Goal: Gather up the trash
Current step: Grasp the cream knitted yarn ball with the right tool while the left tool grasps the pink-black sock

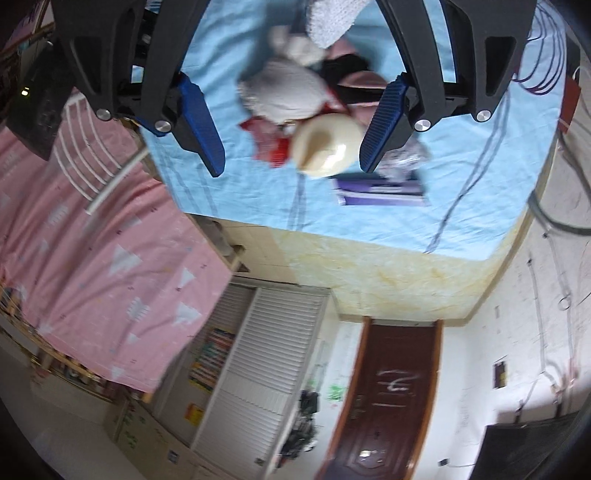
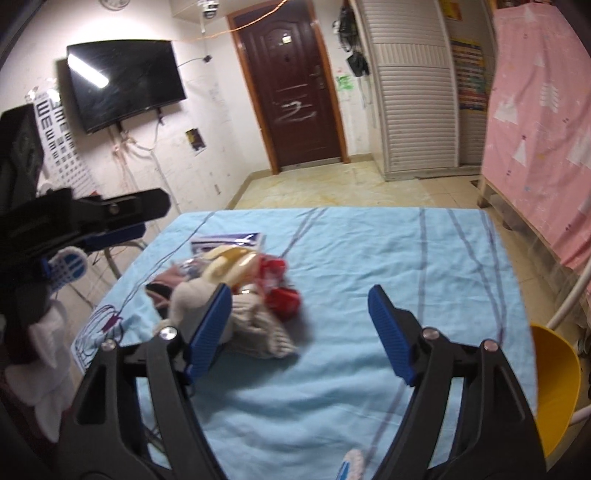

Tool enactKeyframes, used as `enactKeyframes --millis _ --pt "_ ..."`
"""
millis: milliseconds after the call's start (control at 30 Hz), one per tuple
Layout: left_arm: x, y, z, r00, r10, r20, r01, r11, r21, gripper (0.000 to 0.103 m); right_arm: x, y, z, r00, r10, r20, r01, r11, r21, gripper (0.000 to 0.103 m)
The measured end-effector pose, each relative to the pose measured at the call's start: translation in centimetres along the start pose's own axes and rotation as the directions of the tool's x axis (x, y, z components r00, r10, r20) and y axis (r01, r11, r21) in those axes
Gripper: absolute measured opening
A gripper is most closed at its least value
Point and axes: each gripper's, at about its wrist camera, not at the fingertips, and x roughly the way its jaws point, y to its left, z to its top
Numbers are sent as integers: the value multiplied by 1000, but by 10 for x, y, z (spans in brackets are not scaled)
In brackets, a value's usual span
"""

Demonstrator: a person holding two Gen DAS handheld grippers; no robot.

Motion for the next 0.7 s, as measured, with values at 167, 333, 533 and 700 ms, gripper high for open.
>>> enactKeyframes --millis 167,333,533,700 --pt "4 30 -7 999 36 -20 -37 998 -46 67 13 20 0 1000 15 -26 -15 1000 -27 76" --pt "16 57 -14 997 45 -66 -51 993 -105 67 26 40 -1 998 36 -53 -39 997 -61 79" --pt "28 79 -23 993 27 -114 -45 985 -165 67 38 57 -4 996 50 -80 -57 994 -91 82" --pt "34 88 -26 992 11 -127 -35 981 -190 67 48 66 -7 995 29 -95 -40 992 -116 82"
